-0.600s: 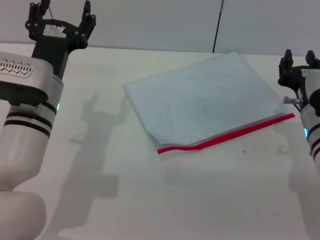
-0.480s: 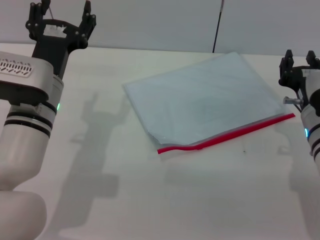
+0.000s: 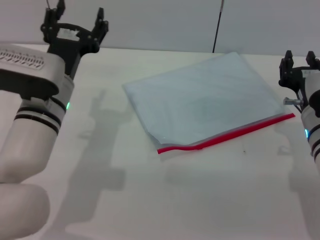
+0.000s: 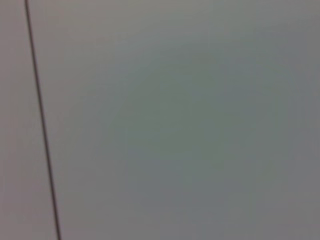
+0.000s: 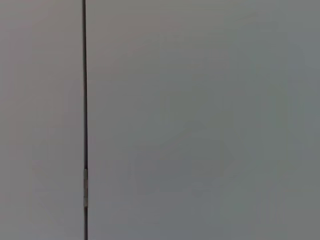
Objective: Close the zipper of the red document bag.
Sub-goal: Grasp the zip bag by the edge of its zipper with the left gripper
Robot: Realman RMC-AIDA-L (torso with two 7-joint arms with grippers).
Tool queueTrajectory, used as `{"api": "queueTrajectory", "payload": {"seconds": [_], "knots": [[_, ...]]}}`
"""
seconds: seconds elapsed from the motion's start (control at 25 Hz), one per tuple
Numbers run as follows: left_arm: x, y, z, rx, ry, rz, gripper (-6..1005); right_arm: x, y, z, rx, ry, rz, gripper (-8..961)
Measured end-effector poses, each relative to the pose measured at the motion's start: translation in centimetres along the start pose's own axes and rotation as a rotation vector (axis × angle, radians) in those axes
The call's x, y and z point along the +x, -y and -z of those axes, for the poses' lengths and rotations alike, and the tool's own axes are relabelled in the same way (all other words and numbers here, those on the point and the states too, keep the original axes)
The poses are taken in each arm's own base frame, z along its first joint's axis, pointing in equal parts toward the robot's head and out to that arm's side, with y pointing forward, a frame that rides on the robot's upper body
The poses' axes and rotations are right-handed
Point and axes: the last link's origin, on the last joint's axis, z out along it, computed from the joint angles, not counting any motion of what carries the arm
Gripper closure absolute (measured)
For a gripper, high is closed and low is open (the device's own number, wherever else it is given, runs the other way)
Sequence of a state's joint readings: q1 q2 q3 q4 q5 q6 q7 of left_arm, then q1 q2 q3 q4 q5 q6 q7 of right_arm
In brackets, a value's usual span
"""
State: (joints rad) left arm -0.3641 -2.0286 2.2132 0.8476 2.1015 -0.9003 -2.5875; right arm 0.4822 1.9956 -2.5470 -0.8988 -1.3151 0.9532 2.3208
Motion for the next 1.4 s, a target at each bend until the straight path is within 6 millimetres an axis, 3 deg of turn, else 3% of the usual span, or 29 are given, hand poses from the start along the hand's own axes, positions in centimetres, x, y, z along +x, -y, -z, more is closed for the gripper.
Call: {"api": "queueTrajectory", "payload": {"seconds": [0.16,0.44,0.72,0.84,0.92,1.24,1.4], "knots": [[0.6,-0.8,-0.6,-0.042,0.060,-0.044,236,0.1,0.0,0.0,-0.005,-0.011,0.009,497],[3.7,-3.4,-0.9,-0.210,0.140,-0.149,266,0.1,-0.1,-0.1,-0.006,-0.011,0.010,497],[5.4,-3.7,-1.4,-0.406,0.248,-0.089,296,0.1,-0.1,-0.1,-0.005,-0.011,0.010,498],[6.0,-3.1,-1.7,-0.552,0.348,-0.076,390,0.0,-0.1,-0.2,-0.007,-0.009,0.010,498],[6.1,-3.0,-1.7,-0.586,0.375,-0.080,453,0.0,-0.2,-0.2,-0.008,-0.010,0.010,498],[6.4,-3.4,-2.8,-0.749,0.670,-0.247,438,0.0,-0.2,-0.4,-0.013,-0.015,0.008,498],[6.4,-4.0,-2.9,-0.781,0.735,-0.328,434,0.1,-0.3,-0.7,-0.023,-0.029,0.012,498]]}}
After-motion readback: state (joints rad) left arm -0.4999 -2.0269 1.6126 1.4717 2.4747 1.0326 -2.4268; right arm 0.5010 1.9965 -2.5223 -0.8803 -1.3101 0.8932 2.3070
